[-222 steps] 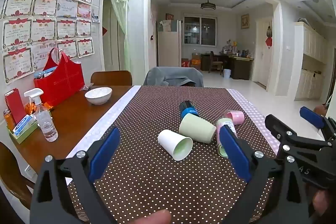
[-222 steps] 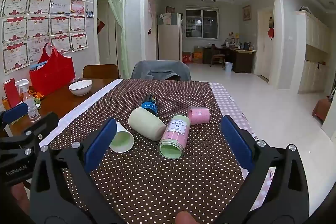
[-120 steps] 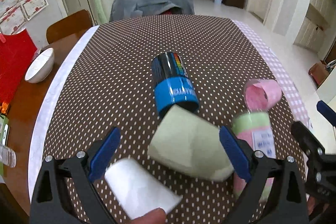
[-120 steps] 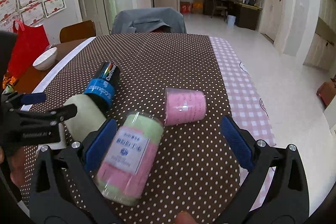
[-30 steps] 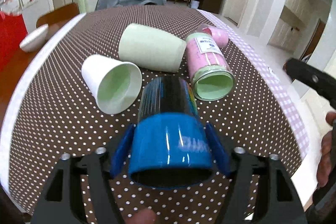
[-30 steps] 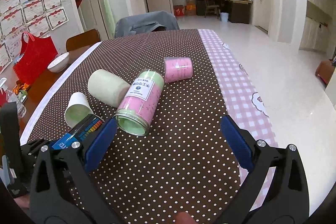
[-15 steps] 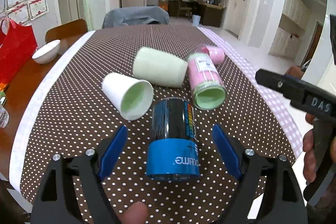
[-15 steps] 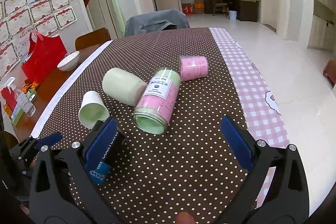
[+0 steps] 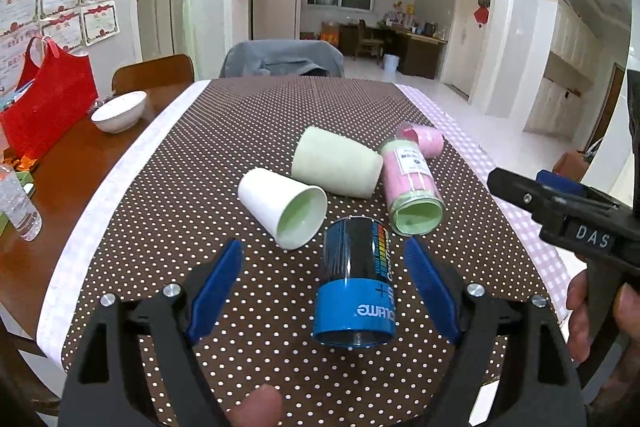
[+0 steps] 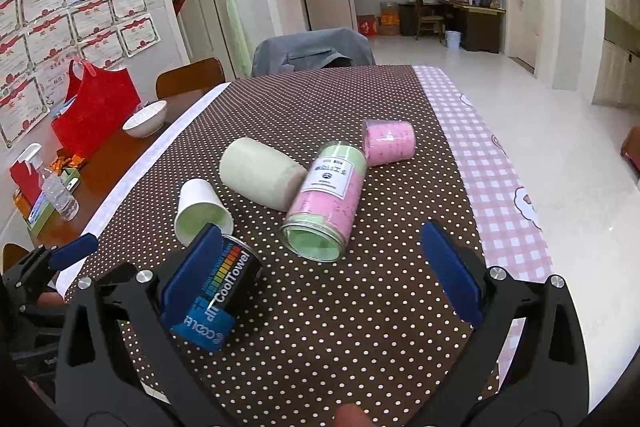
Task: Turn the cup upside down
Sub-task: 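Lower the can onto the tablecloth and open the left gripper, then grasp the standing can with the right gripper, then lift the can with the right gripper and rotate it, metal lid up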
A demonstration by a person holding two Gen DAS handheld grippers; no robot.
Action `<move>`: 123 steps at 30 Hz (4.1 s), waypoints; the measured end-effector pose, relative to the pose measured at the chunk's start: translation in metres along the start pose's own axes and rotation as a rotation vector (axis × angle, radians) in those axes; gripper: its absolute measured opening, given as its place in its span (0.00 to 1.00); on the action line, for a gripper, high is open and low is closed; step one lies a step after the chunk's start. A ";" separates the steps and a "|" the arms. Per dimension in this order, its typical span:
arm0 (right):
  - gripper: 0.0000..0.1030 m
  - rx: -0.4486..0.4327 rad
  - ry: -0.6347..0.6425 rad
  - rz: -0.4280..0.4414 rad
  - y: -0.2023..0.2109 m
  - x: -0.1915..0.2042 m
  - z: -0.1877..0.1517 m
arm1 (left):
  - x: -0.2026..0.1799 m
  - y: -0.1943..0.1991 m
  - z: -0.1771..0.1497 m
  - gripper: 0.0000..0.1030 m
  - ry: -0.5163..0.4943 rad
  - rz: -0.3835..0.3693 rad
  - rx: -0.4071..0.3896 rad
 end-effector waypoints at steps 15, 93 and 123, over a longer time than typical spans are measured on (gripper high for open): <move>0.94 -0.025 0.025 0.022 0.015 0.019 0.003 | 0.021 0.034 0.006 0.80 0.041 0.059 -0.070; 0.69 0.631 -0.134 0.095 -0.141 0.088 -0.061 | 0.101 0.002 -0.060 0.80 0.212 0.071 -0.032; 0.65 0.113 -0.006 0.303 -0.028 0.065 -0.005 | 0.060 0.018 -0.022 0.80 0.110 0.110 -0.049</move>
Point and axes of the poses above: each gripper's, at about its wrist camera, not at the fingertips, and y roughly against the way its jaws point, x to its left, z to its top, the point moved 7 cm from there along -y, roughly the way its jaws point, and after that the axes turned 7 degrees about -y, right-handed, at the moved point
